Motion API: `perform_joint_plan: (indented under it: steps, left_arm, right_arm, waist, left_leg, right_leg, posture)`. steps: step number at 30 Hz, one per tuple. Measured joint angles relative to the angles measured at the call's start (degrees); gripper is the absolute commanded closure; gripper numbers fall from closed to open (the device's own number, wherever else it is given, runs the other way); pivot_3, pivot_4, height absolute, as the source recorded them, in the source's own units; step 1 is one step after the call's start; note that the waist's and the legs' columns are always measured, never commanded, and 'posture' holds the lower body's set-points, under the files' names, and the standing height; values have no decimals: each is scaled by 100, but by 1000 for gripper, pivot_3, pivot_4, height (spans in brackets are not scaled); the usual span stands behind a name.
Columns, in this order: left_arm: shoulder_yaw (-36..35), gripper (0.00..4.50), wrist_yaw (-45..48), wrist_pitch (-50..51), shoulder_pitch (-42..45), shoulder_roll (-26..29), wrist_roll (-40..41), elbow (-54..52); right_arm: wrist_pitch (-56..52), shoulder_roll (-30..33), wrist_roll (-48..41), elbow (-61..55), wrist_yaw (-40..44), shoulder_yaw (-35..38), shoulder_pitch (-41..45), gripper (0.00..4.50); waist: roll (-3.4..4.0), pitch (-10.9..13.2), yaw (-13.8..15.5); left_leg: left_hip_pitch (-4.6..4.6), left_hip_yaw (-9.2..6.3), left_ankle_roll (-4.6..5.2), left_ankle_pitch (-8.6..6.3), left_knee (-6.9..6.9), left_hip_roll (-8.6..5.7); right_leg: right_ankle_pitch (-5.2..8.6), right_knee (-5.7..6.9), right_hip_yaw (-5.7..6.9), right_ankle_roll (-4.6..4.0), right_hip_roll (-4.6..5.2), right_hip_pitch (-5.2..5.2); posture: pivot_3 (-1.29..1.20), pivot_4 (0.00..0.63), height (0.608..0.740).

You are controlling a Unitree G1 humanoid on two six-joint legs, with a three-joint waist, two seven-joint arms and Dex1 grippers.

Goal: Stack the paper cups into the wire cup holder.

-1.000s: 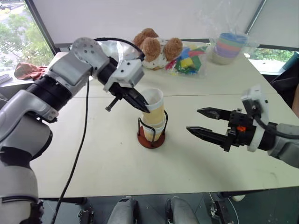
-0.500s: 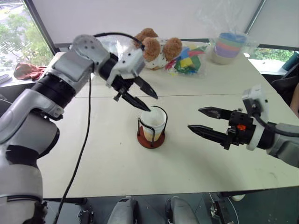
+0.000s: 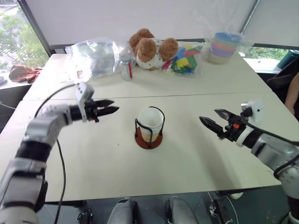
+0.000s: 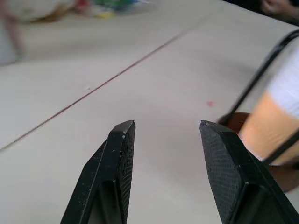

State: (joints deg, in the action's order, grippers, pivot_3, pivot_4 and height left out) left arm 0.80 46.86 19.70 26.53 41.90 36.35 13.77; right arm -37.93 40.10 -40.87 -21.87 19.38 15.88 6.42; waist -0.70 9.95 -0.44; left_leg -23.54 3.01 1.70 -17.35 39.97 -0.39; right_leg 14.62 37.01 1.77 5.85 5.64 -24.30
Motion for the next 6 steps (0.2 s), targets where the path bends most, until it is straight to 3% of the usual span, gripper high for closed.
perform_joint_plan:
  steps: [6]
  left_arm:
    - [-432,2302,-1714,-198,-1371,-1040,-669,-1301]
  right_arm:
    - [838,-637,971,876,-131,-208,64,640]
  waist:
    - [-1,-5,131]
  left_leg:
    - [13,-6,-6,3,3,-7]
  right_leg:
    - [-6,3,0,-10,3,13]
  posture:
    - [0,150,740]
